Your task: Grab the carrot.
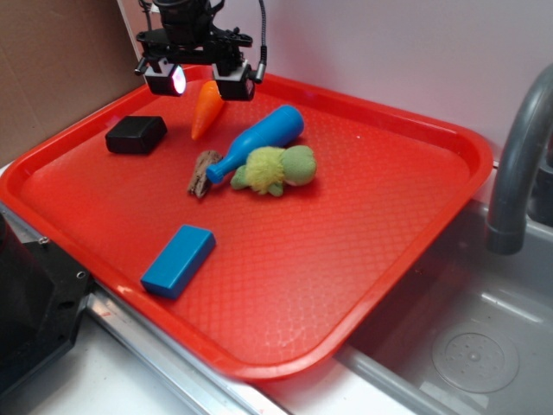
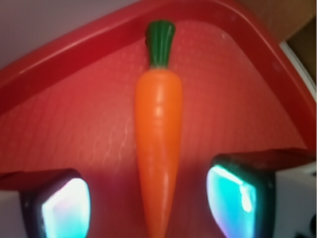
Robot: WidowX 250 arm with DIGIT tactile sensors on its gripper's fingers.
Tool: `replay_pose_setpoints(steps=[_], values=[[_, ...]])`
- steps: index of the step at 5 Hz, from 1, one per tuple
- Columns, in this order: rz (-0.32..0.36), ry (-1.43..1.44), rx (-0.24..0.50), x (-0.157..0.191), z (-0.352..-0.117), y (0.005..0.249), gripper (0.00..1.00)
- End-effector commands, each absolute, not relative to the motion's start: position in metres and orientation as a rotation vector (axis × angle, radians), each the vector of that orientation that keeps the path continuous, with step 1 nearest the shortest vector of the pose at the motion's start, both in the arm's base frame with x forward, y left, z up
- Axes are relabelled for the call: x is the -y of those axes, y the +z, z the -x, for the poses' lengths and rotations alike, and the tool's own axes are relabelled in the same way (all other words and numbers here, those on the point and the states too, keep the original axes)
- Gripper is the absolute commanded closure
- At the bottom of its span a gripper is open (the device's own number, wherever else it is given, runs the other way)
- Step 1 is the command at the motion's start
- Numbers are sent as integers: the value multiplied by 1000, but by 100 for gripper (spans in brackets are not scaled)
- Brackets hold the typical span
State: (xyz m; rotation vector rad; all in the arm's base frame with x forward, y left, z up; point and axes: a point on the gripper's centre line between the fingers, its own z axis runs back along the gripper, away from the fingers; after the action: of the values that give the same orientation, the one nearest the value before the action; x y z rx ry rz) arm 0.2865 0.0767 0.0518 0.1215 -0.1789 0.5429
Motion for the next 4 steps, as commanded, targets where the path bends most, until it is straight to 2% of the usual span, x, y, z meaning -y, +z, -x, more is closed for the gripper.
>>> replay_pose_setpoints(steps=[1, 2, 3, 4], values=[[-84, 482, 201, -100, -302, 45, 0], [-57, 457, 171, -89, -304, 26, 0], [-42, 442, 133, -79, -301, 23, 100], [-93, 299, 32, -57, -272, 58, 100]])
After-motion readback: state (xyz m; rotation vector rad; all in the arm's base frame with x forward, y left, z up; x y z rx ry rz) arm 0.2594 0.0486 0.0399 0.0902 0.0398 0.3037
